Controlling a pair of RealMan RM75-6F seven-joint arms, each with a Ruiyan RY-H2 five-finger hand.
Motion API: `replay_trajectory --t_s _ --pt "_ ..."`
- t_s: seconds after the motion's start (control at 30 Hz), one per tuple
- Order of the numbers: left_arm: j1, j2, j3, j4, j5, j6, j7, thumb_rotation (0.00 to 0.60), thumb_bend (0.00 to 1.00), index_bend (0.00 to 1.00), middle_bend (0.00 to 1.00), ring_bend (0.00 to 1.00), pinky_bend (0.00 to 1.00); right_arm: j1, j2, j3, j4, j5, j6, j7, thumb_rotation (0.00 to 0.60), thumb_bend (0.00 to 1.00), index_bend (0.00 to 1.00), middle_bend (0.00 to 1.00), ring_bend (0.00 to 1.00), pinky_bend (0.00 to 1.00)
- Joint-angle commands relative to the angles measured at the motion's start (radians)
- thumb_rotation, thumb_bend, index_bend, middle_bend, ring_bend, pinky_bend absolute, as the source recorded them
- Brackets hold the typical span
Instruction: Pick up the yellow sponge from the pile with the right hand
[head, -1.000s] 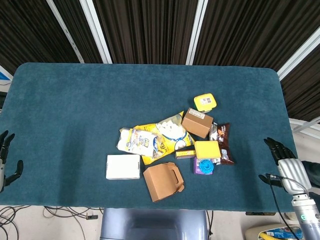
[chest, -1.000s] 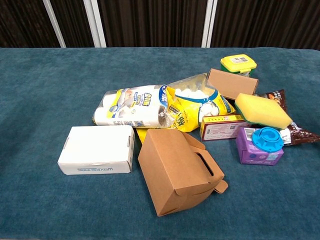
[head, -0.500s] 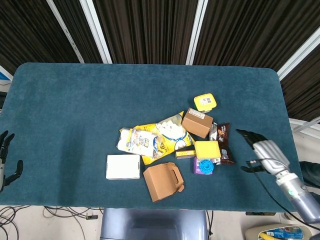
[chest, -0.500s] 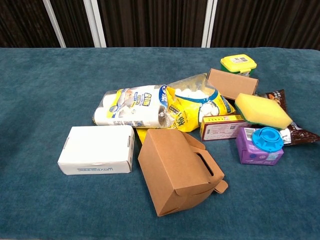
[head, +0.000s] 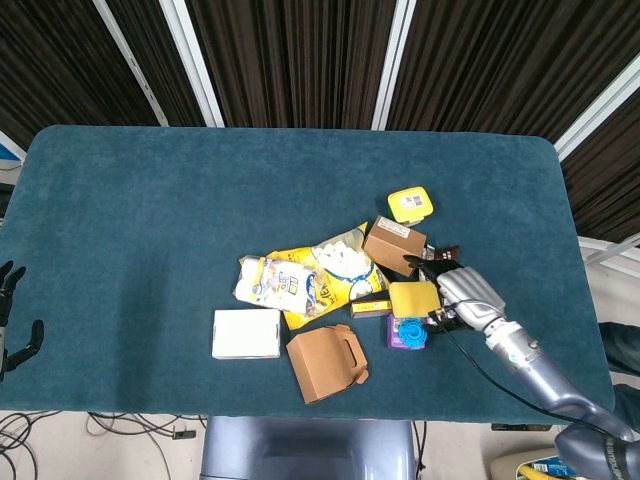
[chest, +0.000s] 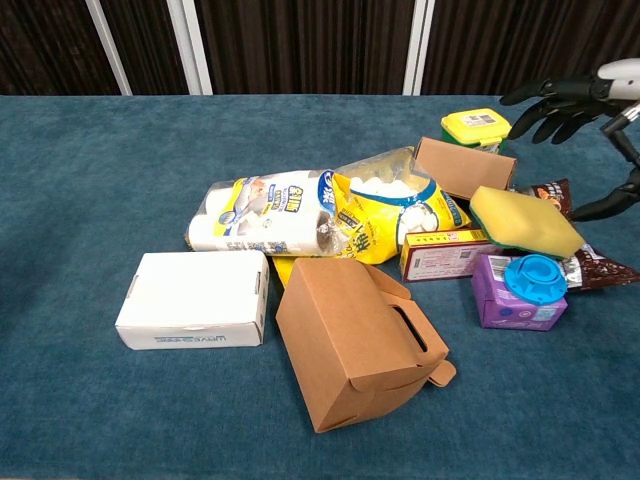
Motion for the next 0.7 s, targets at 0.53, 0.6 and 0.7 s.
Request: replay_trajectory --t_s 0.53,0.6,0.7 --pt "0.002 0.007 -0.002 -0.002 -0.008 -0.003 -0.009 0.6 0.46 0.0 0.0 0.02 0.02 0.066 -0.157 0.004 0.132 0.095 -0.048 -0.074 0.6 0.19 0.16 0.29 0.28 0.19" --pt "0.002 0.008 -0.003 -0.004 -0.009 -0.003 -0.009 0.6 0.46 0.0 0.0 0.02 0.02 0.069 -0.164 0.002 0.142 0.094 -0.049 -0.065 0.6 0.19 0.18 0.32 0.3 0.19" --pt "0.002 0.009 -0.002 -0.007 -0.009 -0.004 -0.005 0.6 0.46 0.0 0.0 0.02 0.02 0.07 -0.175 0.0 0.158 0.089 -0.042 -0.05 0.6 0.2 0.21 0.34 0.33 0.19"
